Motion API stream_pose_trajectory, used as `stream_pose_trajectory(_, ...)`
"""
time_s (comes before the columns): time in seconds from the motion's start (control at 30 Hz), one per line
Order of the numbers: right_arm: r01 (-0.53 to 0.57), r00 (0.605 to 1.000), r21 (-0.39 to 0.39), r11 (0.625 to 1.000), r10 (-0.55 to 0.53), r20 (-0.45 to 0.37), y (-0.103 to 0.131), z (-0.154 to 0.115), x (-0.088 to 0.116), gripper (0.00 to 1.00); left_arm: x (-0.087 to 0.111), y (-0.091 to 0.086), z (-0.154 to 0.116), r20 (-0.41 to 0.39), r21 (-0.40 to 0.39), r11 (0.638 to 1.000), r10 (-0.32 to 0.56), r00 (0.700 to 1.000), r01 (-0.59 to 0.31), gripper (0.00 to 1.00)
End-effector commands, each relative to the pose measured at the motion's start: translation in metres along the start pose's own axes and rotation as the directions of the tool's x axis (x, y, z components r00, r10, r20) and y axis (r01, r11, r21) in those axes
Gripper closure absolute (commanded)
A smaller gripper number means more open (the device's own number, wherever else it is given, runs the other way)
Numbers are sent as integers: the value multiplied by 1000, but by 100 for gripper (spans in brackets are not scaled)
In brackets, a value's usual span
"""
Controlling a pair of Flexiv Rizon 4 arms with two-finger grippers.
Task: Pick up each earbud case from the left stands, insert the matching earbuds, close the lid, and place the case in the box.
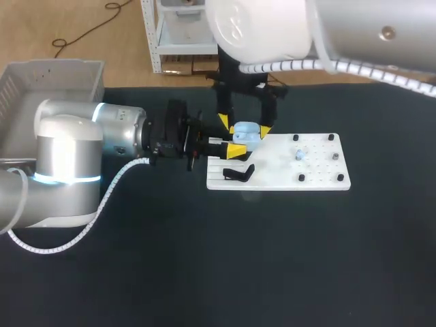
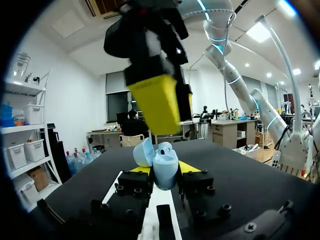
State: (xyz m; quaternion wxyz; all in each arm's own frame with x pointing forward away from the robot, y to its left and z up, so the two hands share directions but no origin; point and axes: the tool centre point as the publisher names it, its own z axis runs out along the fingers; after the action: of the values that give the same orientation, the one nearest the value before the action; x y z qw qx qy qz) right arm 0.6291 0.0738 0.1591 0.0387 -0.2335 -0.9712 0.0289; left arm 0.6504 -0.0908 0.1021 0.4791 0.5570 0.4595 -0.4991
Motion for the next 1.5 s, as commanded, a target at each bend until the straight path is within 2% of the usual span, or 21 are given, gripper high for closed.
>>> stream_pose_trajectory(0.03,140,988,-174,975,-126,88,-31,1,9,44,0,-1,0,0,-4,1000,2,1000,-2,100)
stream_pose_trajectory(0.13,255,963,-254,933,-222,151,-42,2,8,44,0,-1,0,0,-4,1000,2,1000,-2,100)
stream_pose_trajectory(0.23,343,935,-289,894,-297,193,-52,5,5,47,0,-1,0,0,-4,1000,2,1000,-2,100)
stream_pose_trajectory(0.27,356,931,-303,884,-306,199,-55,5,4,50,0,-1,0,0,-4,1000,2,1000,-2,100)
stream_pose_trajectory(0.37,406,909,-322,855,-343,236,-63,3,2,52,0,-1,0,0,-4,1000,2,1000,-2,100)
stream_pose_trajectory(0.5,446,889,-335,830,-367,274,-72,0,-5,54,0,-1,0,0,-4,1000,2,1000,-2,100)
stream_pose_trajectory(0.63,452,885,-341,824,-368,285,-79,1,-19,52,0,-1,0,0,-4,1000,2,1000,-2,100)
stream_pose_trajectory(0.7,434,894,-351,830,-348,282,-83,3,-28,50,0,-1,0,0,-4,1000,2,1000,-2,100)
stream_pose_trajectory(0.73,428,895,-346,835,-340,288,-85,4,-32,44,0,-1,0,0,-4,1000,2,1000,-2,100)
stream_pose_trajectory(0.8,411,904,-360,837,-324,279,-88,7,-41,46,0,-1,0,0,-4,1000,2,1000,-2,100)
stream_pose_trajectory(0.9,391,912,-338,856,-311,269,-92,18,-53,50,0,-1,0,0,-4,1000,2,1000,-2,100)
stream_pose_trajectory(0.97,383,914,-312,869,-306,267,-95,27,-61,50,0,-1,0,0,-4,1000,2,1000,-2,100)
stream_pose_trajectory(1.07,363,923,-319,875,-291,252,-97,36,-74,51,0,-1,0,0,-4,1000,2,1000,-2,100)
stream_pose_trajectory(1.23,288,947,-306,908,-221,234,-101,51,-92,52,0,-1,0,0,-4,1000,2,1000,-2,100)
stream_pose_trajectory(1.5,188,976,-284,940,-148,158,-94,74,-106,53,0,-1,0,0,-4,1000,2,1000,-2,100)
